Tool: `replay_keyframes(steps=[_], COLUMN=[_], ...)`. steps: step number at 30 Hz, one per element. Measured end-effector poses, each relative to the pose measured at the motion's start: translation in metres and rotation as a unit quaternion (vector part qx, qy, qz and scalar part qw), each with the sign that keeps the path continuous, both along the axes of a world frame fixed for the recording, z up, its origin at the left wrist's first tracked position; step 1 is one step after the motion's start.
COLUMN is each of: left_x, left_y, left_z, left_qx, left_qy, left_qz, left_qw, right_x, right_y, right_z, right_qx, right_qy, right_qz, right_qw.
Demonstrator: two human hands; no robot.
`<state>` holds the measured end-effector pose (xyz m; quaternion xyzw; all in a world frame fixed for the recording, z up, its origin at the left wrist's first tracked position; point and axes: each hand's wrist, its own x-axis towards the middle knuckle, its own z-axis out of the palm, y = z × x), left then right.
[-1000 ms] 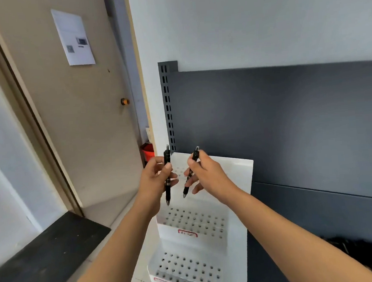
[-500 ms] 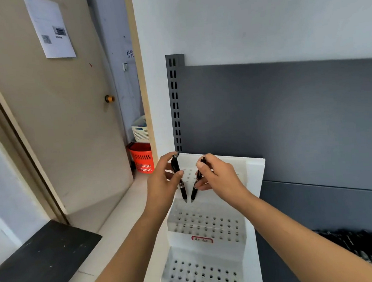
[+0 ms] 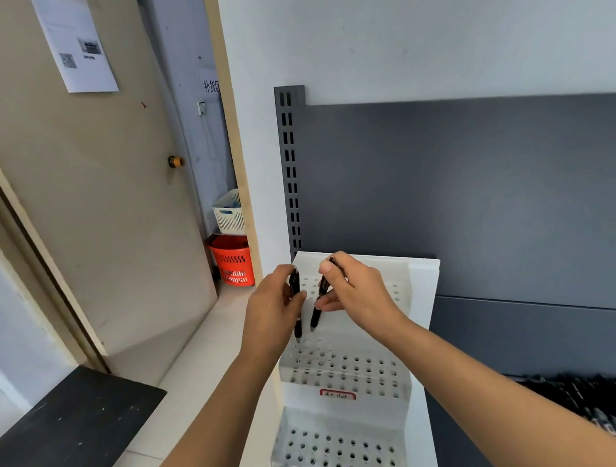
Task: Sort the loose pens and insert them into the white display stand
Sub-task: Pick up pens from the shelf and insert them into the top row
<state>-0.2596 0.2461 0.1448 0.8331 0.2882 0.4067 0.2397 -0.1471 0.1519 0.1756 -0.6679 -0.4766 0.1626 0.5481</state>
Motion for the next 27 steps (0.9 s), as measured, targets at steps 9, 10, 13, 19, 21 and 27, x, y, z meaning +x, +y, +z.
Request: replay_keyframes(steps=[9,10,13,19,21,27], left_x=[-0.007,-0.008,-0.009,-0.013,-0.012,-0.008], left_y=[0.005,0.007,0.008,0.009,0.011,0.011], left_z=[-0.015,-0.014,-0.008,0.001,0.004,0.013], left_qx=[-0.038,-0.027,-0.006,0.021,0.026,0.006], left_qy=[0.05,0.053,0.05,0.038,0.049,0.085], left_qz=[-0.023,-0.023,-0.021,-0.041,-0.025,-0.006], left_qw=[0.998,0.998,0.999,0.998,0.998,0.996], right_x=[-0.013,-0.014,-0.016,-0.01,-0.008,-0.011], right_y=[0.014,0.015,0.02,0.021,0.02,0.022], right_z=[-0.003,-0.002,0.0,0.004,0.006,0.003], right_qx=[-0.098,-0.116,-0.152,-0.157,-0.172,-0.171], right_qy=[-0.059,-0.099,-0.22,-0.294,-0.29,-0.332], right_qz=[0.0,-0.003,-0.033,-0.099,-0.104,-0.105], right_qw=[0.993,0.988,0.963,0.938,0.936,0.922])
